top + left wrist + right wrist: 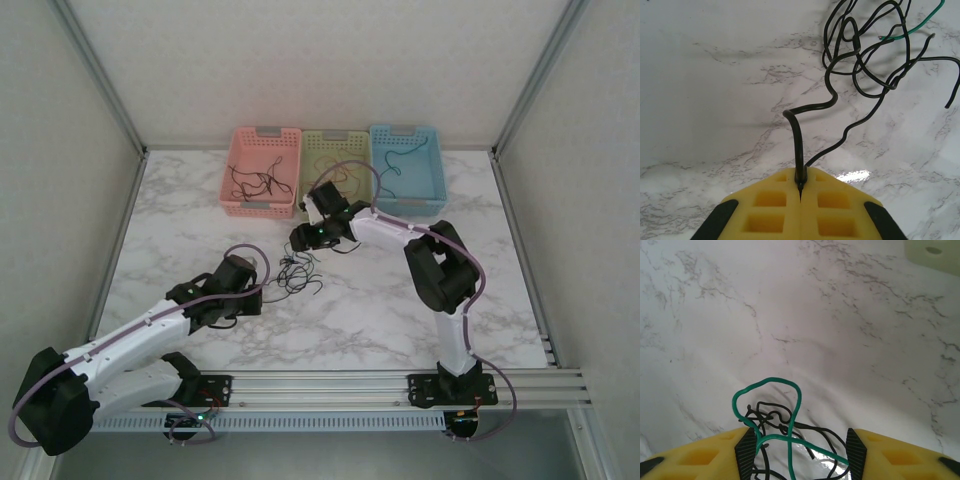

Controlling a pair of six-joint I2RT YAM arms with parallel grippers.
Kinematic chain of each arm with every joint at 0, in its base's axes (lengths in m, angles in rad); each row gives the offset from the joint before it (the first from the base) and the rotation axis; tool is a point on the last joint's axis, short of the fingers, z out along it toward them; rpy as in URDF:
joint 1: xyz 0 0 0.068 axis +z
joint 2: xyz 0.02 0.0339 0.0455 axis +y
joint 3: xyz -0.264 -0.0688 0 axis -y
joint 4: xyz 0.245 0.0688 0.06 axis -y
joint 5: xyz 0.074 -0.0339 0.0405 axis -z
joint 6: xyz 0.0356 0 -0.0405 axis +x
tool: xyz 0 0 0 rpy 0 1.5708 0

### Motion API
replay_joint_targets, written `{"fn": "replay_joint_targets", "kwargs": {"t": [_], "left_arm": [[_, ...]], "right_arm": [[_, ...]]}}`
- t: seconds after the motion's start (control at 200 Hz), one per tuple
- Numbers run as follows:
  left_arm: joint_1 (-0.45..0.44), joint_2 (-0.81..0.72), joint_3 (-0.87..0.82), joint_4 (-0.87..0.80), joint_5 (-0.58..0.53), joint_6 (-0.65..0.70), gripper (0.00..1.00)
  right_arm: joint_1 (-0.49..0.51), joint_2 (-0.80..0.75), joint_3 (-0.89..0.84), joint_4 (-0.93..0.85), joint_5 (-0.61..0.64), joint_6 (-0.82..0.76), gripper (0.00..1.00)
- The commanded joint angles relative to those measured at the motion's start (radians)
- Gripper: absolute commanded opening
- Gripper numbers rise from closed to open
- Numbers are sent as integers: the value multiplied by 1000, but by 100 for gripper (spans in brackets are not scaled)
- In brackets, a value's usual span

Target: Untangle the cables

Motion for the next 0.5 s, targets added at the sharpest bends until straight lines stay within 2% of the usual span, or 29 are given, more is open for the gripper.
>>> {"fn": "replay_joint_targets", "kwargs": {"t": [0.0,0.185,0.496], "left_arm": [[-10,-5,15,-15,-23,18,0],[-10,4,15,-15,-21,21,0],[-10,3,17,-16,-25,22,0]], "right_arm": [[26,21,53,-12,-16,-71,54],[35,67,146,-73,51,-34,55],[170,143,303,-257,420,14,56]]}}
